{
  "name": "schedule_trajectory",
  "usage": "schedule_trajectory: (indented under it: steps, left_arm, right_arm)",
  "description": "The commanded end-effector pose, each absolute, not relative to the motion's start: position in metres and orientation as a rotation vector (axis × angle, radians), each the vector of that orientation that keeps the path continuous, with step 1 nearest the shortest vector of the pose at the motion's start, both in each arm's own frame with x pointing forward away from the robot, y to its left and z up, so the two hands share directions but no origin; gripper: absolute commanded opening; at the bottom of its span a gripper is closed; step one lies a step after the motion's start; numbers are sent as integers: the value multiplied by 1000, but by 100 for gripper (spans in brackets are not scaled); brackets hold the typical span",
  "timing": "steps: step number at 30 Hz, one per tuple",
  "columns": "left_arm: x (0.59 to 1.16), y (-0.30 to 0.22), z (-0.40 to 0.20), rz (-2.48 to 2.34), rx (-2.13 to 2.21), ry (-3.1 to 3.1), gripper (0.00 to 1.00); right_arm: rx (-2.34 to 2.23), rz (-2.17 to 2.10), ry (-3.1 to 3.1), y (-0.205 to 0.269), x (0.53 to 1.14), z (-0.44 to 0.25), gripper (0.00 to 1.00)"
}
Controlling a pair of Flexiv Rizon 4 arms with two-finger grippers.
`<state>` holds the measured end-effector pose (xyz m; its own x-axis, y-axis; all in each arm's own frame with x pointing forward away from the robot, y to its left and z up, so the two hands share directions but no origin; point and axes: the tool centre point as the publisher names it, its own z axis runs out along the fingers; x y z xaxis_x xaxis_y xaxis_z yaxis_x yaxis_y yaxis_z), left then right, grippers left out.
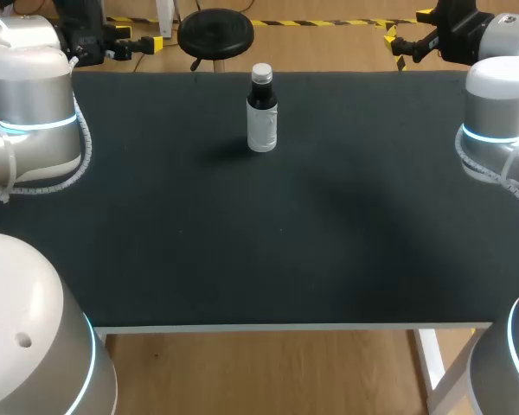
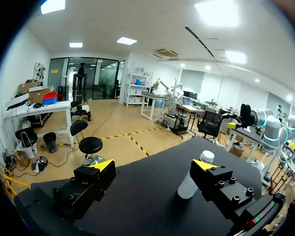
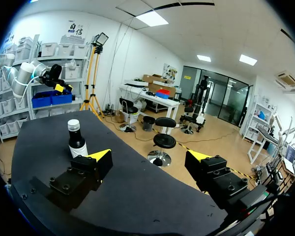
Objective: Unscrew the bottle cap
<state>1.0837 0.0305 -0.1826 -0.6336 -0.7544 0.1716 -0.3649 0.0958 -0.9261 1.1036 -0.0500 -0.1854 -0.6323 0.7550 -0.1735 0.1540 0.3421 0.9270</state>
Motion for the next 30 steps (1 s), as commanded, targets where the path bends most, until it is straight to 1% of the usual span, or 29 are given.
schedule_trajectory:
  steps: [1,23,30]
  left_arm:
    - [1084,30,-182,-1551,-1103,2033,100]
    - [1084,30,-182,-1551,-1103,2033,100]
    - [1081,15,-189,-1591,-882,2159,100]
  right_arm:
    - [792,1293,2009,-50,1104,-185,100]
    - [792,1293,2009,-50,1104,-185,100]
    - [792,1293,2009,-50,1104,-185,100]
